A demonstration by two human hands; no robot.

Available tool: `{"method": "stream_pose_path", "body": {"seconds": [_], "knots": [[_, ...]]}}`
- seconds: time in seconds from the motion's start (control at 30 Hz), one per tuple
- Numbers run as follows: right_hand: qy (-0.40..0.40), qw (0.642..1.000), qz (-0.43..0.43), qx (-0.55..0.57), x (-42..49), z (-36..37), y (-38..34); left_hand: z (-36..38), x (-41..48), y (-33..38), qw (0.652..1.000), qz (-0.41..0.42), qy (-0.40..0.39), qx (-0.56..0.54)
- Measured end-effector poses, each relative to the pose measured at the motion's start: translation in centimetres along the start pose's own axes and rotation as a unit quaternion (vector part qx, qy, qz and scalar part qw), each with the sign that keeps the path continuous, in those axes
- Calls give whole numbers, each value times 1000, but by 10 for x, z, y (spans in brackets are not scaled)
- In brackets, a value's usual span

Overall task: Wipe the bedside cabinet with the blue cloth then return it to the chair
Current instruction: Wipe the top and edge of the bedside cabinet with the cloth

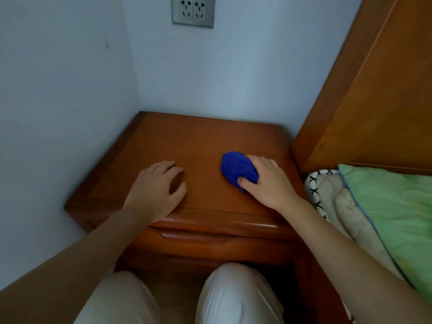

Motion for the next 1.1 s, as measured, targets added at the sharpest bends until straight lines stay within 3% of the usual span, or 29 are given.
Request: {"method": "stream_pose_path", "body": {"seconds": [0.37, 0.57, 0.77, 0.93, 1.1], "knots": [[24, 999, 2, -48, -22, 16, -45, -19, -14, -10, 997, -31, 63, -21], [-15, 997, -62, -33, 9, 60, -125, -45, -60, -83, 990, -107, 87, -30], [-38, 990, -132, -19, 14, 102, -216, -53, -71, -94, 992, -94, 85, -19], [-28, 991, -127, 15, 0, 82, -180, -52, -65, -84, 992, -91, 82, 3], [-2, 998, -60, -5, -21, 41, -99, -32, -46, -41, 998, -43, 44, 27]]}}
Point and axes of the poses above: each hand's wrist, its own x-axis towards the middle knuckle, its own z-axis out of the palm, y = z × x, the point moved 6 cm from there along x, towards the middle knuckle, and after that the axes turned 5 degrees about y, right-handed, at the moved point
